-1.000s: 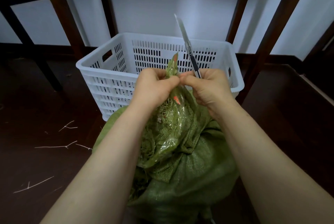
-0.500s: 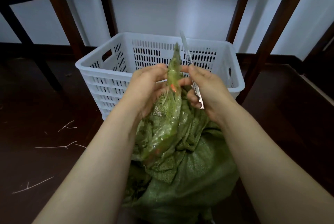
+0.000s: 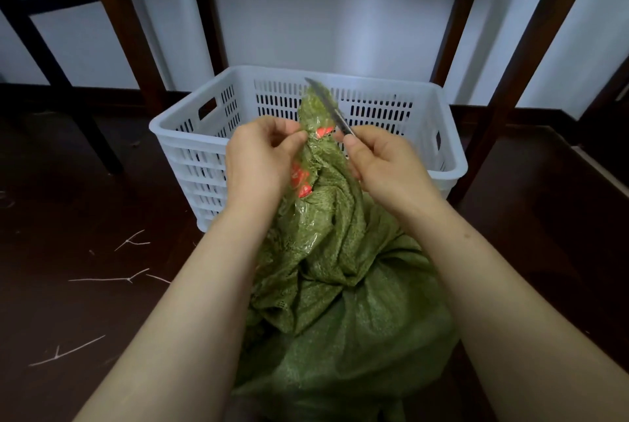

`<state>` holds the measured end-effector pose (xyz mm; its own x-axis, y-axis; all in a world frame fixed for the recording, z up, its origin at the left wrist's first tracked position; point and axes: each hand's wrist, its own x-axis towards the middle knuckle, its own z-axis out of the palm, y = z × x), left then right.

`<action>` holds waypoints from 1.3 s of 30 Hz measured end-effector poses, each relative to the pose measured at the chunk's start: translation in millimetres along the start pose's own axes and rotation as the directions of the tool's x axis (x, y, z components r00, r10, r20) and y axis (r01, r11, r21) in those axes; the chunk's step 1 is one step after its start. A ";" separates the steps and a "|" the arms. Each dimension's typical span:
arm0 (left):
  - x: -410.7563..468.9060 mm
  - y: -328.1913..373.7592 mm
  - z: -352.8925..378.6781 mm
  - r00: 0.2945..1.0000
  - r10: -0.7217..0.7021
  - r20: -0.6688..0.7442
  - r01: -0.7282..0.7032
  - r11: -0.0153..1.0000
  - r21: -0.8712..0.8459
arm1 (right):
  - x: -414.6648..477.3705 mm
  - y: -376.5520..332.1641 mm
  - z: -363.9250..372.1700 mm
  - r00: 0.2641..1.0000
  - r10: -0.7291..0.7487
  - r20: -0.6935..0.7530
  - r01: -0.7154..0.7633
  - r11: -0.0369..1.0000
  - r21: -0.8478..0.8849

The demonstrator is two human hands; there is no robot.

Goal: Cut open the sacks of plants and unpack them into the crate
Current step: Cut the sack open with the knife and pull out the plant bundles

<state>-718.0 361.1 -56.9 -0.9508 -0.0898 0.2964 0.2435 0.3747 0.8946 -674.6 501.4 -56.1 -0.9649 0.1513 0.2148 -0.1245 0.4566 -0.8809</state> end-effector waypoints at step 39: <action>-1.4 6.1 -12.1 0.962 0.272 -0.036 -0.242 0.902 0.359 | -6.1 -25.8 -0.5 0.993 0.022 0.114 0.063 0.725 -0.686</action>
<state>-712.8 352.4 -47.8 -0.8411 -0.0175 0.5406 0.3809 0.6905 0.6150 -665.4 489.1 -34.5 -0.9875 0.0603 0.1454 0.0080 0.9419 -0.3359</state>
